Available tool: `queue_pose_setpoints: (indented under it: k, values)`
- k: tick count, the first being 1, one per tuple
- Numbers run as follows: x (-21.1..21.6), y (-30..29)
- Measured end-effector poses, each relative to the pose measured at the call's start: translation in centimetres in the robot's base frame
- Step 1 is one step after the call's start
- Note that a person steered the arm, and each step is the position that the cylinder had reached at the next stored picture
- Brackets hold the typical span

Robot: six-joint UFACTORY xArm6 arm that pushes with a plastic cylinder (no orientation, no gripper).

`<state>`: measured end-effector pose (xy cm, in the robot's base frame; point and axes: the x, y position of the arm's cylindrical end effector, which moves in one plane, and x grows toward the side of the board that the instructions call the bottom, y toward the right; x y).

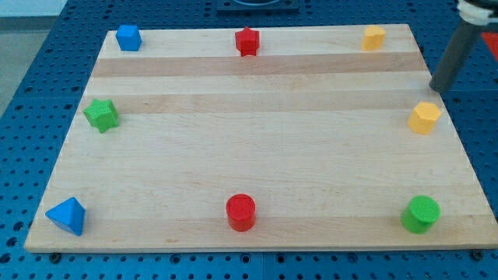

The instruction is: Push yellow hexagon to the left

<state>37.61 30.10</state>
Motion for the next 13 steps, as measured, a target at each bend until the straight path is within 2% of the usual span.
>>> queue_pose_setpoints:
  k: [2, 4, 6, 10, 12, 13]
  values:
    - [5.9, 0.7]
    - [8.8, -1.9]
    - [6.8, -2.1]
    - [3.1, -6.1]
    - [3.7, -9.7]
    - [5.9, -9.6]
